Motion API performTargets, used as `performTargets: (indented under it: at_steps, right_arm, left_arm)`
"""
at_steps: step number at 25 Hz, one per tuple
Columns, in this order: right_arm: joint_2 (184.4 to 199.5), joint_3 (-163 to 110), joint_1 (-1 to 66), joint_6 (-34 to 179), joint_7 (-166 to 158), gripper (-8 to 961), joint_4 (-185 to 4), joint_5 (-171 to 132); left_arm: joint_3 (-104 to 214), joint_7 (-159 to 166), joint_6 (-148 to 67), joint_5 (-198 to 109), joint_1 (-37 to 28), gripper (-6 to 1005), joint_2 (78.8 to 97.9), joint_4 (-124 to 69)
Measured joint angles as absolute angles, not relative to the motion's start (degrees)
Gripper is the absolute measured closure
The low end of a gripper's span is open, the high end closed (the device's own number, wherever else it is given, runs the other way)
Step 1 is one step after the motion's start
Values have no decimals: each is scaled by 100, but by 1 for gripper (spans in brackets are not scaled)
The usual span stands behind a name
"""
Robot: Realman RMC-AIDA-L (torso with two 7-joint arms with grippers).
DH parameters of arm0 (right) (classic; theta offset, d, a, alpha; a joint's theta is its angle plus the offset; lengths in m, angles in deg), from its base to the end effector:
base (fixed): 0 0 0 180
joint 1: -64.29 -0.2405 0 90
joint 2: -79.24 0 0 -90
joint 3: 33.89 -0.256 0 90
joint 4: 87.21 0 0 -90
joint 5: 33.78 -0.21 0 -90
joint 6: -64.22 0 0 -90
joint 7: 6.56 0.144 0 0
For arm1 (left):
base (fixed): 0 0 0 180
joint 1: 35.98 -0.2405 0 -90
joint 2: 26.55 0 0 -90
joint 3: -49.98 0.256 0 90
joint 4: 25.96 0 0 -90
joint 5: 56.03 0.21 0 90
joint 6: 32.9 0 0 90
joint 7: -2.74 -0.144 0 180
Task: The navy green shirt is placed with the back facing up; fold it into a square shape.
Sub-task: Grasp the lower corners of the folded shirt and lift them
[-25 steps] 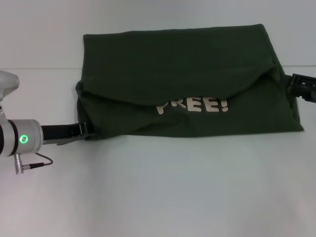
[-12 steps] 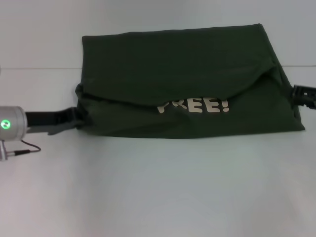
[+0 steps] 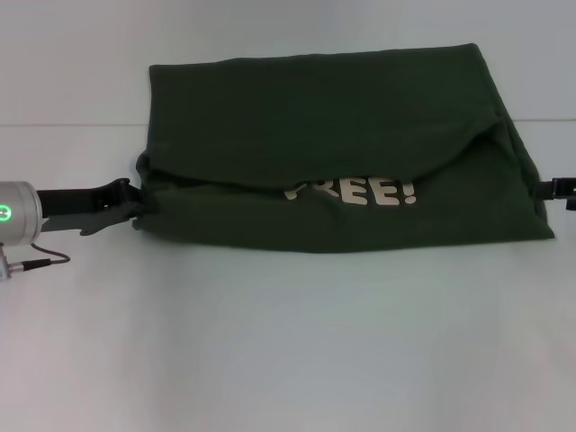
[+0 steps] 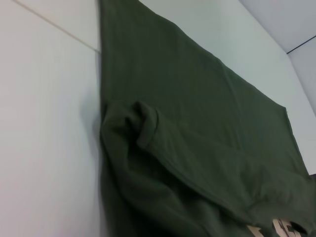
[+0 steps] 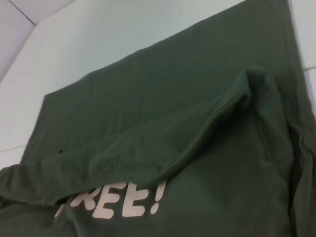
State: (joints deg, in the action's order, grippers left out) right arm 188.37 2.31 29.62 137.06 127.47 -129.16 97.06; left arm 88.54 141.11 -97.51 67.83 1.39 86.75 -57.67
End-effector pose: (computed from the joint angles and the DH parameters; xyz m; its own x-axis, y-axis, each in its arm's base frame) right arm 0.3151 0.3933 0.0949 0.2755 -0.7995 -0.5338 -0.9580 -0.1822 -0.2215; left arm -0.3002 0.3992 0.0292 0.0600 0.8222 0.5661 0.9981 -0.0589 -0.0201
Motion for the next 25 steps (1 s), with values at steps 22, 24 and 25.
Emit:
performTargets:
  at_steps: [22, 24, 25]
  right_arm:
    - [18927, 852, 1898, 12137, 13671, 225, -11859, 11428]
    - [18948, 932, 1877, 12019, 13680, 226, -11783, 11430]
    - [18951, 948, 1869, 11971, 13684, 226, -11758, 11431]
  left_arm:
    - [8843, 14141, -9800, 6723, 182, 996, 8714, -5813]
    - [8839, 14139, -9786, 6722, 183, 996, 8717, -5815]
    - [8839, 14135, -9783, 6721, 188, 996, 8722, -5818]
